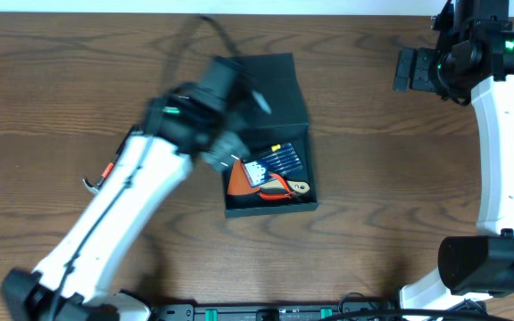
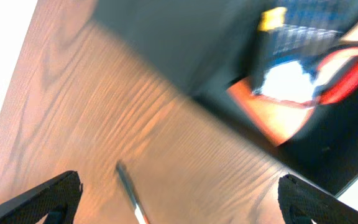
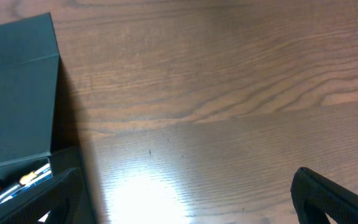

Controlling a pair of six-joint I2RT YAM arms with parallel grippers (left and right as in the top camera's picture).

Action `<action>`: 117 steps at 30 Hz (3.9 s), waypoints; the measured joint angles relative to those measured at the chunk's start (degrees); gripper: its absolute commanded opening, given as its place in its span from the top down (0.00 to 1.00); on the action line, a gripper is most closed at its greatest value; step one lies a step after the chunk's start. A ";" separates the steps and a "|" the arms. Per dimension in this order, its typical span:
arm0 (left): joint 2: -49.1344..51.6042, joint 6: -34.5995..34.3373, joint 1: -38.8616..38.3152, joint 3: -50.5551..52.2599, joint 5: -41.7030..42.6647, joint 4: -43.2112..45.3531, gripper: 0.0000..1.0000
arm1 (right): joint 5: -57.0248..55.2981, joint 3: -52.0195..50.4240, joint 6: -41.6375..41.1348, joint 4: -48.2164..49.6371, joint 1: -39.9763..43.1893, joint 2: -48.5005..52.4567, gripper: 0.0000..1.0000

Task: Pack container
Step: 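Move the left gripper back to the claw hammer, then close the left gripper on the hammer head and lift it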

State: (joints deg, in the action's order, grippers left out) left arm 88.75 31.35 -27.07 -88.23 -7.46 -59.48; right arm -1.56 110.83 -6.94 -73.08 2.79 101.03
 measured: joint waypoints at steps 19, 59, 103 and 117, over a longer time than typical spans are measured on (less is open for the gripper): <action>-1.11 -34.42 42.42 4.74 -1.95 -0.76 0.02 | 0.00 0.00 0.79 1.14 0.00 0.00 0.01; 4.85 -37.53 50.23 31.12 14.14 19.26 0.02 | -0.85 -0.02 2.86 -0.15 0.00 0.00 0.01; 15.02 -38.88 50.23 29.51 11.15 25.46 0.01 | -0.85 -0.31 2.86 -1.95 0.00 0.00 0.01; 15.19 -38.86 50.18 29.35 10.43 24.85 0.02 | -0.85 -0.31 2.86 -3.67 -0.02 0.00 0.01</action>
State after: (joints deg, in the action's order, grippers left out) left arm 103.94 -7.51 23.11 -58.87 2.96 -34.63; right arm -2.42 110.52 -4.08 -76.75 2.76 101.03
